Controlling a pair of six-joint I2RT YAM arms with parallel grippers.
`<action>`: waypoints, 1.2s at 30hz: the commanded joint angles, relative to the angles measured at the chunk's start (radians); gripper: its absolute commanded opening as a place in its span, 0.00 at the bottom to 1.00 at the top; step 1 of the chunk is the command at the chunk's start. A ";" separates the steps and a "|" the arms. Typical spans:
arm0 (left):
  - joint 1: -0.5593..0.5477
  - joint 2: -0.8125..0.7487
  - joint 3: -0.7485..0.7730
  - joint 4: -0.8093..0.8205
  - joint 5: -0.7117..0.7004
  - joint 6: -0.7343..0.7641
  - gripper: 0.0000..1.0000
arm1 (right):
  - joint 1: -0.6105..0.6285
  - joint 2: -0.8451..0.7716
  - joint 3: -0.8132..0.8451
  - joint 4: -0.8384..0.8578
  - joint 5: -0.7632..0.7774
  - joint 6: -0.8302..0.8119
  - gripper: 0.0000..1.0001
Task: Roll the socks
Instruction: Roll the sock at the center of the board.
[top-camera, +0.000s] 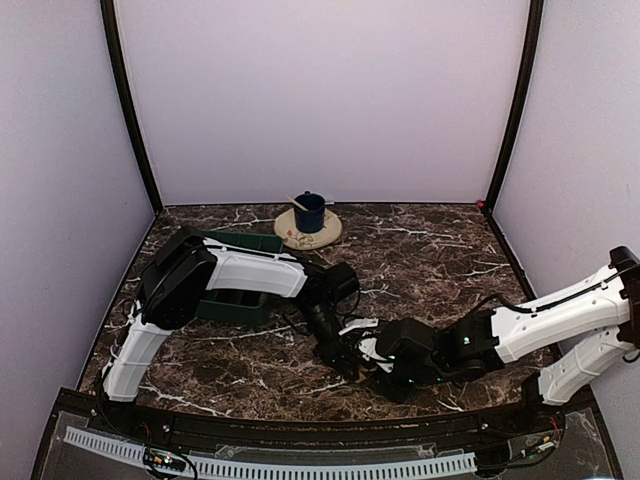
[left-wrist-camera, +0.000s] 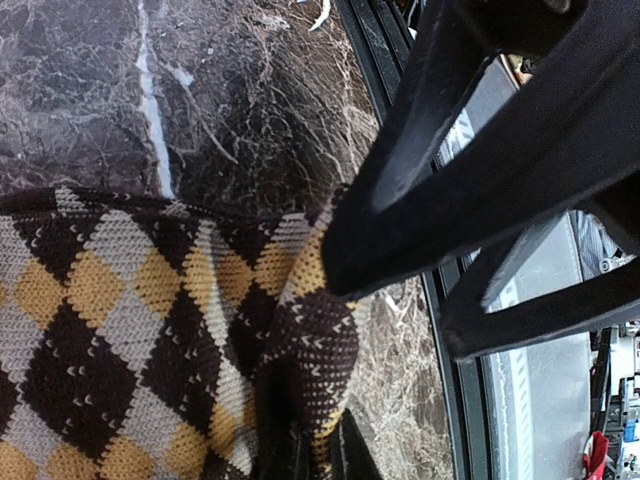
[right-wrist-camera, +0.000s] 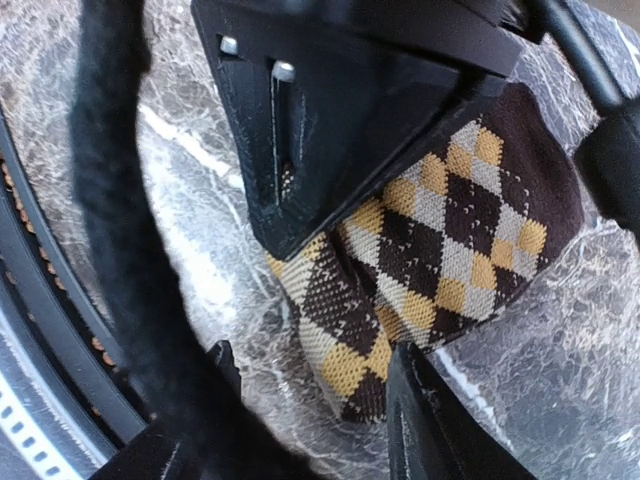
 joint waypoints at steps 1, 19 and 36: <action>0.004 0.039 0.000 -0.062 -0.041 0.008 0.00 | 0.009 0.035 0.037 0.001 0.033 -0.084 0.46; 0.020 0.052 0.010 -0.074 -0.010 0.010 0.00 | -0.014 0.085 0.028 0.013 0.010 -0.167 0.30; 0.047 0.071 0.030 -0.075 -0.016 -0.072 0.23 | -0.039 0.090 0.026 0.007 -0.095 -0.166 0.01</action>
